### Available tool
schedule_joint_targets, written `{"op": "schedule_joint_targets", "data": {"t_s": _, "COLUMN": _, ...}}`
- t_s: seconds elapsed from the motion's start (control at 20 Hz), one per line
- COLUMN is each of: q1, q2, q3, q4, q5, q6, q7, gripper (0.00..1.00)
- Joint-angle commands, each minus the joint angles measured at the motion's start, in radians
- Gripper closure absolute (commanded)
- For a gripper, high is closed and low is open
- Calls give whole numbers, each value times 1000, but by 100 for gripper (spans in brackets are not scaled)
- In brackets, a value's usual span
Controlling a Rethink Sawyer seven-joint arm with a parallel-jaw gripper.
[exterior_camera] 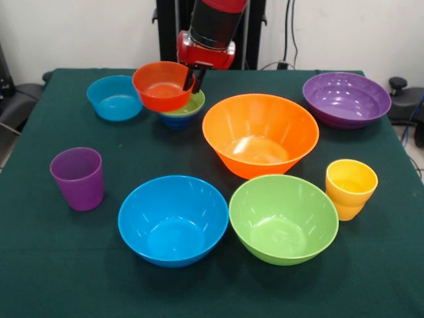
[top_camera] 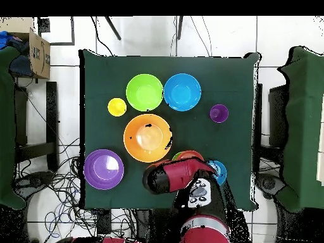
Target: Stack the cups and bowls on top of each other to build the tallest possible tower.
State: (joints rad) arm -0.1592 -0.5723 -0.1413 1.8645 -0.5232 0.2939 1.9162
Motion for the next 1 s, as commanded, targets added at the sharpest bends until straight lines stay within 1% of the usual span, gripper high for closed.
{"op": "schedule_joint_targets", "data": {"t_s": 0.05, "q1": 32, "q2": 14, "q3": 33, "q4": 54, "q5": 51, "q6": -86, "q7": 188, "gripper": 100}}
{"op": "schedule_joint_targets", "data": {"t_s": 1.0, "q1": 83, "q2": 42, "q3": 18, "q4": 84, "q5": 132, "q6": -161, "q7": 199, "gripper": 100}}
